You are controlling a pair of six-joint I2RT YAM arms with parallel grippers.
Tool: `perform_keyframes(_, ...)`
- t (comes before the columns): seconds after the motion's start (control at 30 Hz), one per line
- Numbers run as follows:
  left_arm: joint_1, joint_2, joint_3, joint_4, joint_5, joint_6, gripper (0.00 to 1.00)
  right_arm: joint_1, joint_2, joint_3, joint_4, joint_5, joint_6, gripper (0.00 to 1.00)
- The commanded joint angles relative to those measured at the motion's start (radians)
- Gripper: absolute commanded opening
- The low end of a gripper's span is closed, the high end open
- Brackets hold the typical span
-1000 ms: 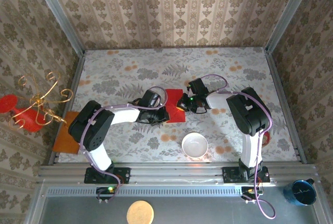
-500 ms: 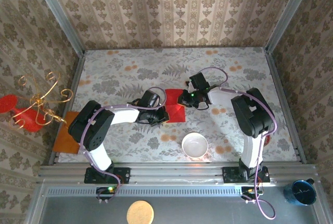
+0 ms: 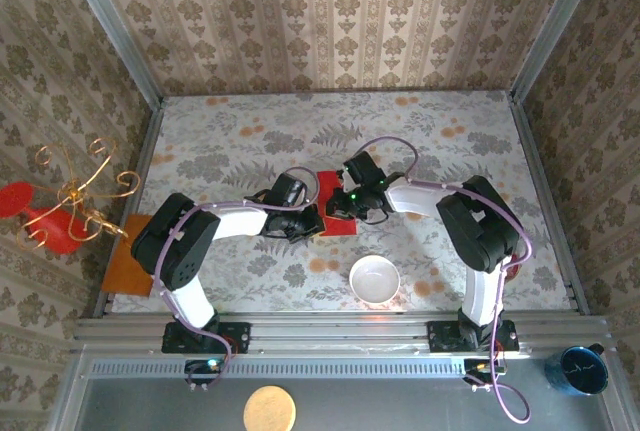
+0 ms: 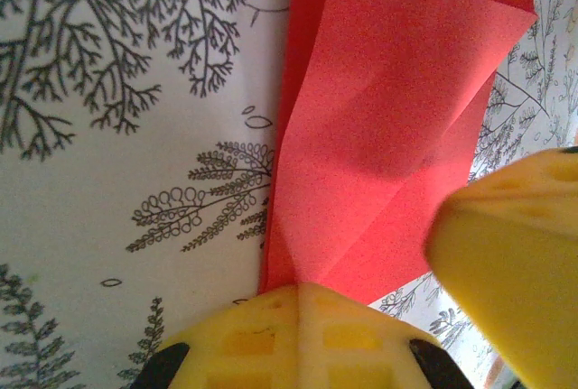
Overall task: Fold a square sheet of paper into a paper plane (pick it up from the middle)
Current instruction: Fold the triangle a second time at the center of the table.
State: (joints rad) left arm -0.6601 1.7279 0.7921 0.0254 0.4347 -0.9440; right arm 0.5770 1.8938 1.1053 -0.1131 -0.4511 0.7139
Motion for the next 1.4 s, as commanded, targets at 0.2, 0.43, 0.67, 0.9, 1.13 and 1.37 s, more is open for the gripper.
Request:
perform_keyframes(0.2,0.018,0.008,-0.024,-0.06,0.004,0.006,0.04,0.003,0.081,0.027,-0.047,0.027,-0.008,0.02)
perform_keyframes(0.43,0.033,-0.067,0.004,-0.021,0.039,0.044,0.07,-0.006,0.1,0.009,-0.068,0.06,-0.03,0.01)
perform_keyframes(0.67,0.038,-0.012,0.038,-0.013,0.049,0.043,0.07,-0.011,0.101,0.002,-0.053,0.051,-0.025,0.01)
perform_keyframes(0.9,0.034,0.032,0.02,-0.013,0.058,0.019,0.07,-0.019,0.103,-0.007,-0.018,0.025,-0.014,0.01)
perform_keyframes(1.13,0.035,0.047,0.002,-0.157,-0.008,0.008,0.06,-0.059,0.102,-0.037,0.038,0.026,-0.014,0.01)
perform_keyframes(1.37,0.04,0.068,-0.024,-0.235,-0.047,-0.01,0.06,-0.189,0.105,-0.088,0.174,-0.015,0.01,0.01)
